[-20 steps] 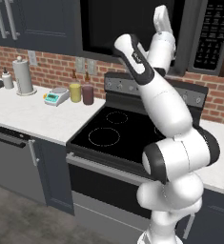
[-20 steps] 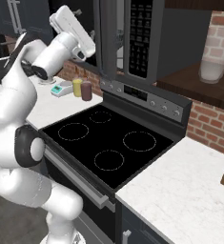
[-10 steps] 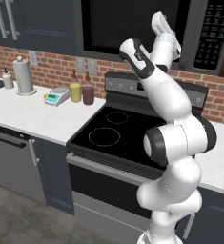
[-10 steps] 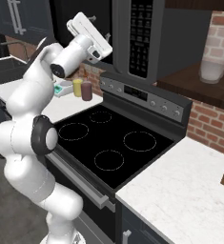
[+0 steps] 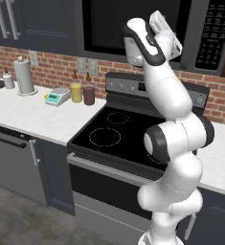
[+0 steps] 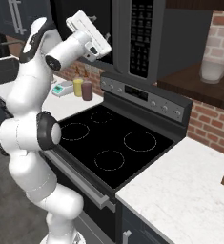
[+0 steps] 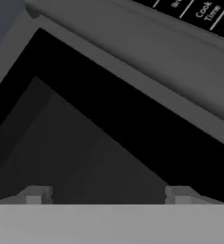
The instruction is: Pick the lemon wedge from the sink and place it in the bowl. Then pick the bowl and place it in the microwave. Then close the microwave door and press the start button.
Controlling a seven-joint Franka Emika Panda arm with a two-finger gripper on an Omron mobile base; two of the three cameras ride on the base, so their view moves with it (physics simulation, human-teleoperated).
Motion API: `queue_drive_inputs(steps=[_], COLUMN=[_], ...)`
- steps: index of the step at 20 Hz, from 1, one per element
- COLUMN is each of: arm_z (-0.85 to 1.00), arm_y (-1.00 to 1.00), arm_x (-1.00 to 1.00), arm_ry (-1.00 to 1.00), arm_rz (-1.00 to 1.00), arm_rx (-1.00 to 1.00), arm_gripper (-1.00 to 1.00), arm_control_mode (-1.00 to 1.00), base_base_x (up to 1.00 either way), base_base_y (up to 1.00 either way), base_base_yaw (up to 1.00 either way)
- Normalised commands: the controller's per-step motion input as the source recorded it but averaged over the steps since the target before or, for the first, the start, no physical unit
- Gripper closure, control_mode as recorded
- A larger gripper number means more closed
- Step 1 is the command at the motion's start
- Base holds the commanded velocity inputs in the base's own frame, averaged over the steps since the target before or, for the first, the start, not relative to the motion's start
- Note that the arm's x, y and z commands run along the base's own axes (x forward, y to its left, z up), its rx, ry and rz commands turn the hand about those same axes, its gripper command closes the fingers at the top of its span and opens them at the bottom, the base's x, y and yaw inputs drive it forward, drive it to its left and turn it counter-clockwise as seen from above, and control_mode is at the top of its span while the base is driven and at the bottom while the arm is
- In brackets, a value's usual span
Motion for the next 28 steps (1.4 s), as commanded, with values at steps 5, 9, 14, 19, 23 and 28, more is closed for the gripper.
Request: queue_drive_inputs(steps=[5,9,14,19,23,28], arm_z=[0.16,0.36,0.13,-0.01,0.0,-0.23], arm_y=[0.56,0.49,0.08,-0.43,-0.07,0.0], arm_x=[-0.84,-0.97,-0.81,-0.49,-0.96,-1.0], arm_ry=[0.0,0.01,0.17,0.08,-0.25,-0.33], arm_rz=[-0.02,0.0,-0.03,-0.15,-0.24,-0.34], arm_rx=[-0.05,-0.1,-0.2,-0.41,-0.58,-0.77], arm_gripper=[-1.0,-1.0,-1.0,-1.0,-1.0,-1.0], arm_control_mode=[-1.0,-1.0,-1.0,-1.0,-1.0,-1.0], base_base_x=[0.0,0.0,0.0,0.0,0.0,0.0], base_base_y=[0.0,0.0,0.0,0.0,0.0,0.0], base_base_yaw=[0.0,0.0,0.0,0.0,0.0,0.0])
